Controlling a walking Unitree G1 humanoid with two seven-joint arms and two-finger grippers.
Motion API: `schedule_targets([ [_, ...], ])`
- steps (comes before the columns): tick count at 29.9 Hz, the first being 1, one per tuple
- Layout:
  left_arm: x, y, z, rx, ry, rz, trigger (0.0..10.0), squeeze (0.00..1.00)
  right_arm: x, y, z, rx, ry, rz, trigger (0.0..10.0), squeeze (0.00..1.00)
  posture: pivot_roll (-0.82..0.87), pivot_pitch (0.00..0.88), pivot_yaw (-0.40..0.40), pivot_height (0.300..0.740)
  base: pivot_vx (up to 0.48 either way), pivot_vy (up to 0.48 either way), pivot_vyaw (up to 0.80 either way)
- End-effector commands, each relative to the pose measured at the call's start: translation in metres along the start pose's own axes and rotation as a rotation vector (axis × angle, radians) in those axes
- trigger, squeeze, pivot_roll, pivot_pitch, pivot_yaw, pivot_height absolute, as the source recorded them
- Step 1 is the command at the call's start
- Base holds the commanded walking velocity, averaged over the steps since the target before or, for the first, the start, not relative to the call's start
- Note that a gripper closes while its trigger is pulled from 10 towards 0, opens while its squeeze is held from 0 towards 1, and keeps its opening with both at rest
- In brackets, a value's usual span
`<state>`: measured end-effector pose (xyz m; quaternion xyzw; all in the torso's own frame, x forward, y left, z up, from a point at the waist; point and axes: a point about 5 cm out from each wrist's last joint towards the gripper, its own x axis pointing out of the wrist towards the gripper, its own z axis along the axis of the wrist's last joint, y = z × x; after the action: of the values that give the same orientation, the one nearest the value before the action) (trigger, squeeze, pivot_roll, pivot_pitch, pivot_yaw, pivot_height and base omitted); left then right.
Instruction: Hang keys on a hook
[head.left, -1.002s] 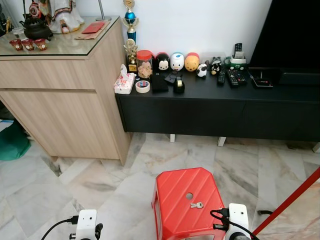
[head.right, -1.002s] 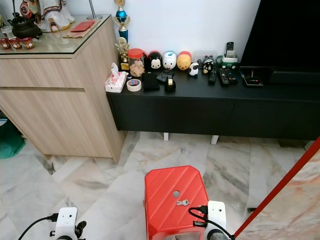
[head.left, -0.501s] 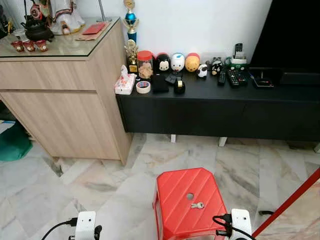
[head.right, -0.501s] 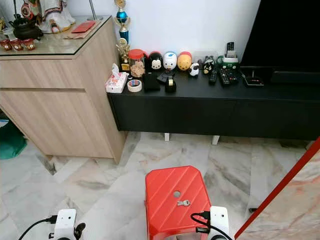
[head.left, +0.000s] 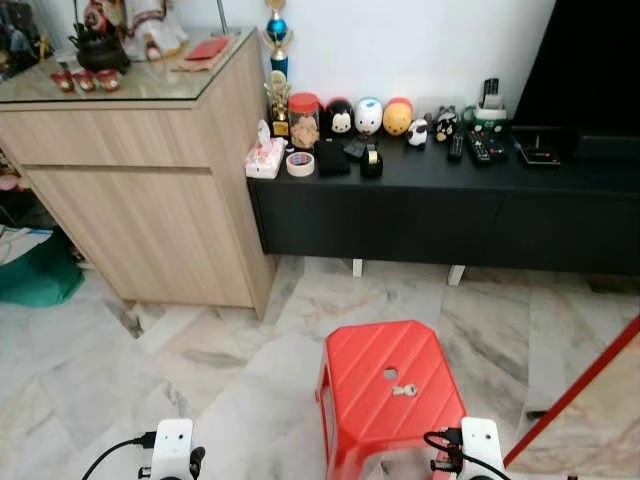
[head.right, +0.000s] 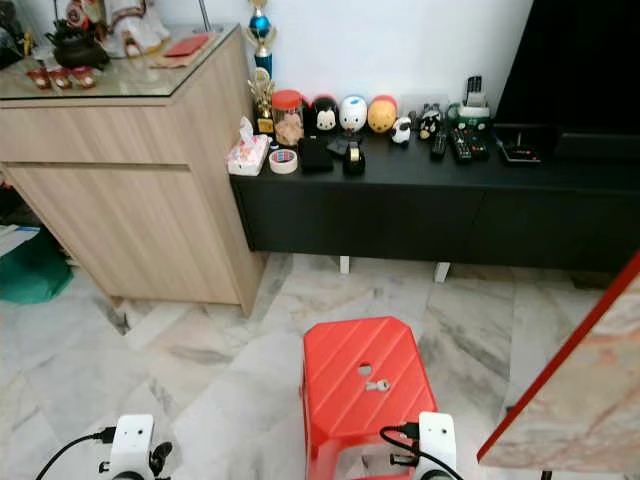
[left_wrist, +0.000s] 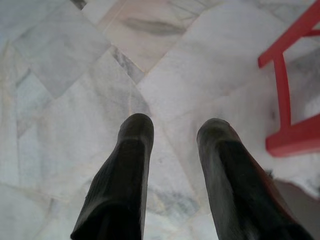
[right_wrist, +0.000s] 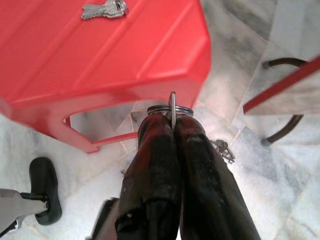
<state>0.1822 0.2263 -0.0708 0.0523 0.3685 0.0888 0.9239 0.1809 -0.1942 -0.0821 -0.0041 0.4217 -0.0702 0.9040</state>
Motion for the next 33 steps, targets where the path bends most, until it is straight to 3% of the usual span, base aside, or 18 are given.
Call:
schedule_targets([
  [1,0.0,0.004,-0.001,0.011,0.008,0.006,10.0,0.0,-0.001,0.001,-0.004,0.005,0.013,0.0,10.0,0.0,0.0,0.0,0.043,0.74,-0.266,0.0,0.0],
  [8,0.0,0.001,-0.001,0.006,0.007,0.003,10.0,0.0,-0.002,0.001,-0.007,0.004,0.018,0.002,10.0,0.0,0.0,0.0,0.037,0.74,-0.267,0.0,0.0],
  [27,0.001,0.002,0.003,-0.01,-0.015,0.013,10.0,0.0,0.001,0.004,0.003,0.01,0.004,0.005,10.0,0.0,0.01,0.0,0.023,0.74,0.0,0.0,0.0],
  [33,0.002,-0.002,0.006,-0.014,-0.024,0.008,10.0,0.0,0.002,0.001,0.005,0.005,0.0,0.003,10.0,0.0,0.01,0.0,0.018,0.74,0.0,-0.277,0.0],
])
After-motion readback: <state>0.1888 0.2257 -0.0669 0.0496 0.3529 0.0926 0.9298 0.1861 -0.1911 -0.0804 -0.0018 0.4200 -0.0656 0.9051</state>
